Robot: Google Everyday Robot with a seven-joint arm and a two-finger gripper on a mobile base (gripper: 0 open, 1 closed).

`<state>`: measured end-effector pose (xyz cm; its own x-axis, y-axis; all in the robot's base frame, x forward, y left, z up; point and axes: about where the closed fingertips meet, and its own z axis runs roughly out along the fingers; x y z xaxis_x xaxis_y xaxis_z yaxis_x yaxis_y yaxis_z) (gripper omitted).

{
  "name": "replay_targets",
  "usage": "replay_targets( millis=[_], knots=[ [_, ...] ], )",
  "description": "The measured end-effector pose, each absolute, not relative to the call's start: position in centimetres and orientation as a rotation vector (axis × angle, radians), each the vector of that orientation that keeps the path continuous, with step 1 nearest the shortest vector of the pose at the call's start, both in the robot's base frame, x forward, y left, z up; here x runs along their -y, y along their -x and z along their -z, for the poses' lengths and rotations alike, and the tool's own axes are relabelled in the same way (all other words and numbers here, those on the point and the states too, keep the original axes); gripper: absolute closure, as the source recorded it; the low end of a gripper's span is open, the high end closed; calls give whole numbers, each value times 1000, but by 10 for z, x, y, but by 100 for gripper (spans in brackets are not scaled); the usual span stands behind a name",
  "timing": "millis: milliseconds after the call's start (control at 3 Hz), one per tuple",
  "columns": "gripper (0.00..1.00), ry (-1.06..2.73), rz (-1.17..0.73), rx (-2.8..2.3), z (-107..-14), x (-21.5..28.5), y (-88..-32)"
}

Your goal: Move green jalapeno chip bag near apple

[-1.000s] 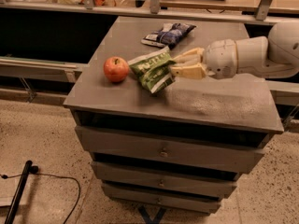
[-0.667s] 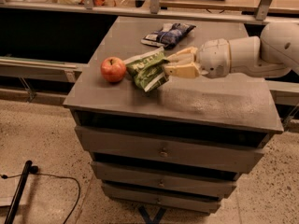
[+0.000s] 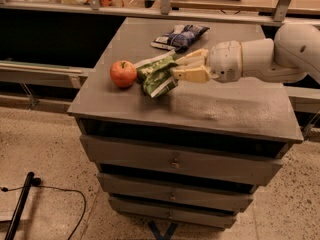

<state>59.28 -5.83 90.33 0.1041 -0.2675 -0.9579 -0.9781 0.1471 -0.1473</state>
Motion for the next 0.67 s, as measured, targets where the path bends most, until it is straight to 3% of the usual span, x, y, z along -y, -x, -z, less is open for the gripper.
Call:
replay_targets(
  millis=[333,667],
  knots=[
    [12,1318,-844,-1377,-902,62,-597],
    [0,1292,-819,-1394,-900,76,-600]
  ],
)
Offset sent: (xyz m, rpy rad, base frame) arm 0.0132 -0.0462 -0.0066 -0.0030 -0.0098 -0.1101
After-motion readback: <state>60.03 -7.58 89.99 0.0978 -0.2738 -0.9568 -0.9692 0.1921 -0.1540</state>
